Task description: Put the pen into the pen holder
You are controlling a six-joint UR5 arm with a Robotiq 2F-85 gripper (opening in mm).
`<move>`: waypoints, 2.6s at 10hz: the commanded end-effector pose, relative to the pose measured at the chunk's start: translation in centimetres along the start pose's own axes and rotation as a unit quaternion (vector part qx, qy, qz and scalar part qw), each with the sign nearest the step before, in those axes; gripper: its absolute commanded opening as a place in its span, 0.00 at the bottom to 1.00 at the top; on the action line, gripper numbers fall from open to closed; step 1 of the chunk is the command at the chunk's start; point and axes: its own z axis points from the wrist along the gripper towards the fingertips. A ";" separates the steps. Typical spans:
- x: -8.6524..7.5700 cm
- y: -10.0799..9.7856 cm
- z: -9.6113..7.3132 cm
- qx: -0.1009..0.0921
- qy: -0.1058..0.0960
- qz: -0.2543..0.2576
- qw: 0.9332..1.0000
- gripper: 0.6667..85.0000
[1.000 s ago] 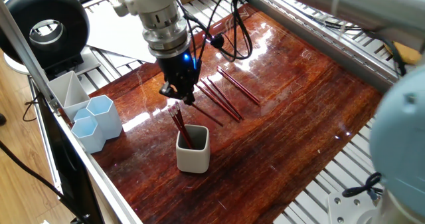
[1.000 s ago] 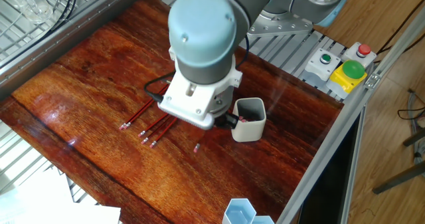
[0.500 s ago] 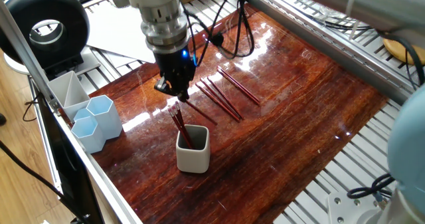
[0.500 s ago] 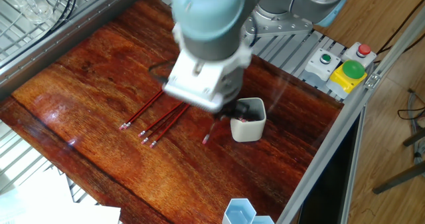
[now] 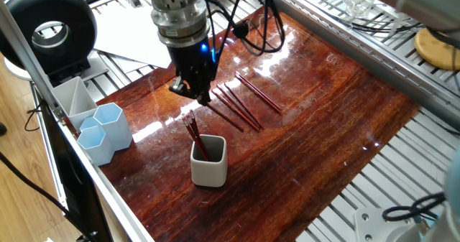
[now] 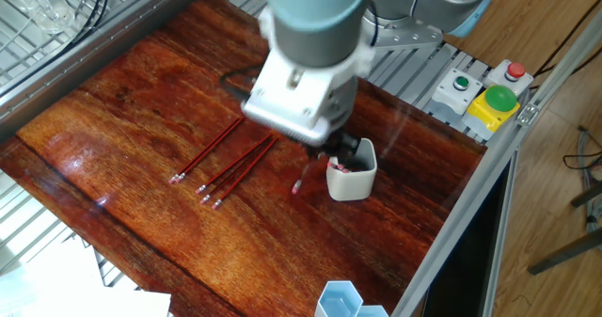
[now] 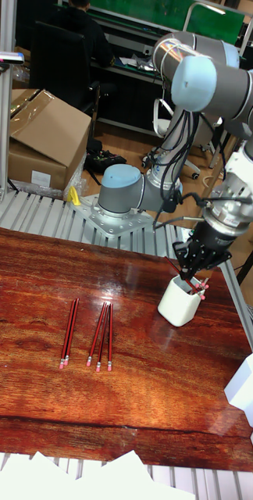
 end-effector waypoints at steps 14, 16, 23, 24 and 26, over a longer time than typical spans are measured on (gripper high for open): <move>3.2 3.0 -9.7 -0.007 -0.035 -0.014 0.999 0.00; -0.1 4.3 -11.0 -0.020 -0.122 -0.038 0.992 0.00; -4.4 4.0 -10.5 -0.011 -0.251 -0.091 0.964 0.00; -4.6 4.0 -10.6 -0.012 -0.255 -0.087 0.963 0.00; -3.3 3.1 -9.9 -0.001 -0.225 -0.077 0.971 0.00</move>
